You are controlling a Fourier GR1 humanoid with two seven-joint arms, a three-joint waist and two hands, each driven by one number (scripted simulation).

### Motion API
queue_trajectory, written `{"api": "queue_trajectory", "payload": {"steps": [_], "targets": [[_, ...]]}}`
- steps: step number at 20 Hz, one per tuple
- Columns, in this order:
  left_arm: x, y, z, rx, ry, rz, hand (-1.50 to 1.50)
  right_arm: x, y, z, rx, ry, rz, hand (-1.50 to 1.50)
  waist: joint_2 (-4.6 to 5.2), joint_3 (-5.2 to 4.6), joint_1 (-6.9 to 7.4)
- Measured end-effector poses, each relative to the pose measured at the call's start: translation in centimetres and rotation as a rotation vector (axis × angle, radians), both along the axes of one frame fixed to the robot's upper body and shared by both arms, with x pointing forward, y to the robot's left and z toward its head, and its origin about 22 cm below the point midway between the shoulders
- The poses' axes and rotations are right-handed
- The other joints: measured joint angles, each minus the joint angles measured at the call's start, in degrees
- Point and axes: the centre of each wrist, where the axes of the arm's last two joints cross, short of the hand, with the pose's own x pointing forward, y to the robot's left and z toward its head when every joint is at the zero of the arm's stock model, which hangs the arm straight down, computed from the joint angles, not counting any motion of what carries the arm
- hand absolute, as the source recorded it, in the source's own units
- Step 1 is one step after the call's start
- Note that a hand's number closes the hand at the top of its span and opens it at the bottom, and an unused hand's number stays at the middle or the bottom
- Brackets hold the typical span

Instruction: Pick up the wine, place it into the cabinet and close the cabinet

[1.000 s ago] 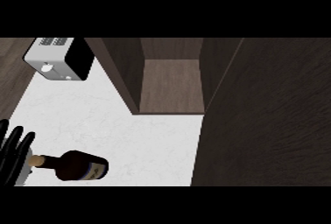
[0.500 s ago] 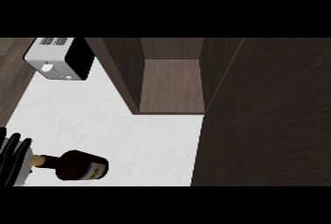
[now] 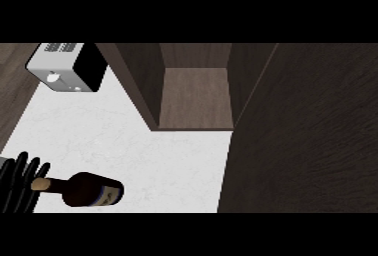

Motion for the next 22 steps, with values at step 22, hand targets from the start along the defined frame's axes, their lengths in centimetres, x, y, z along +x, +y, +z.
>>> {"api": "queue_trajectory", "payload": {"steps": [22], "targets": [[0.5,3.2,-11.6,-0.021,0.095,0.013,-1.5,-0.2,0.8,0.3,0.002,-0.011,0.03,-1.5,0.06,0.01,-0.16]]}}
